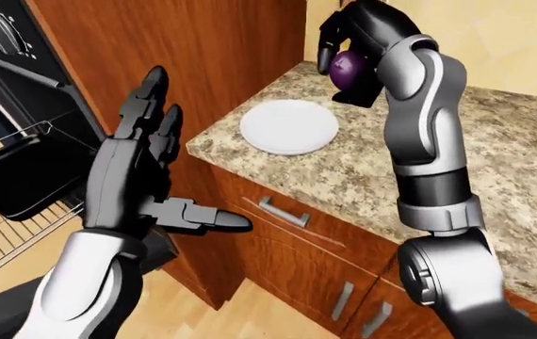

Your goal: Pick the eggplant from the oven and place it on the plate on the counter.

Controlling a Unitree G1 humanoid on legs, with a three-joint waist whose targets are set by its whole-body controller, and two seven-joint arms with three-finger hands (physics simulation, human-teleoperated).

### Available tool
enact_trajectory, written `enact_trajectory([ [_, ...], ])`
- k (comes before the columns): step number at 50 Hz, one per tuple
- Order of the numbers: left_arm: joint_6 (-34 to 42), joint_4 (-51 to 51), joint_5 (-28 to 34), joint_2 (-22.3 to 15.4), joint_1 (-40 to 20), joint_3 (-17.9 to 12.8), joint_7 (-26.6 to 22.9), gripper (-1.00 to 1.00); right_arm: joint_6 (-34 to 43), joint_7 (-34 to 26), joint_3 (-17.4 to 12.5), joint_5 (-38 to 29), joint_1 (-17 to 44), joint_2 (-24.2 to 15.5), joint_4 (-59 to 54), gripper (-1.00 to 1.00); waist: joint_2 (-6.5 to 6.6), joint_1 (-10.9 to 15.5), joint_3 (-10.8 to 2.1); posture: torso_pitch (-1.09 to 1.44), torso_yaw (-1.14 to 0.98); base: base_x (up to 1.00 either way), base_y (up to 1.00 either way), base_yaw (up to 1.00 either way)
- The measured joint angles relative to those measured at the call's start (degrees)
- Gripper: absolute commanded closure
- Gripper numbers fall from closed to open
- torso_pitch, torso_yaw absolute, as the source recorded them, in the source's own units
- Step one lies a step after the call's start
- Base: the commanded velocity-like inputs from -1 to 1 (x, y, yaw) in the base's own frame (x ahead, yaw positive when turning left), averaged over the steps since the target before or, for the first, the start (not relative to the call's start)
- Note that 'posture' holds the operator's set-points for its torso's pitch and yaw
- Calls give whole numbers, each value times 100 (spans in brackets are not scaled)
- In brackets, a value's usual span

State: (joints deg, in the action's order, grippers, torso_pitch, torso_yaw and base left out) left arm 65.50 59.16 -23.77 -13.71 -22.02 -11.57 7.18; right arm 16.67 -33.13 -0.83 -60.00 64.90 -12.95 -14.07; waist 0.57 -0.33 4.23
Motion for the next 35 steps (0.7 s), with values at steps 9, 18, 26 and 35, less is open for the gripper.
enact_trajectory([
  [9,-26,-40,181,34,100,-77,-58,-100,-55,-1,127,53,49,90,48,100,492,19,-99,0,0,33,0,0],
  [18,-65,-64,233,89,112,57,-76,-100,-33,-13,29,76,38,-1,113,100,-120,24,60,0,0,0,0,0],
  [26,-88,4,-4,-37,35,8,47,-100,44,-16,-10,52,66,14,23,100,52,-25,-83,0,0,0,0,0],
  [35,-95,-51,-53,-41,121,49,117,-100,-114,317,166,123,145,265,-415,100,94,1,-89,0,0,0,0,0],
])
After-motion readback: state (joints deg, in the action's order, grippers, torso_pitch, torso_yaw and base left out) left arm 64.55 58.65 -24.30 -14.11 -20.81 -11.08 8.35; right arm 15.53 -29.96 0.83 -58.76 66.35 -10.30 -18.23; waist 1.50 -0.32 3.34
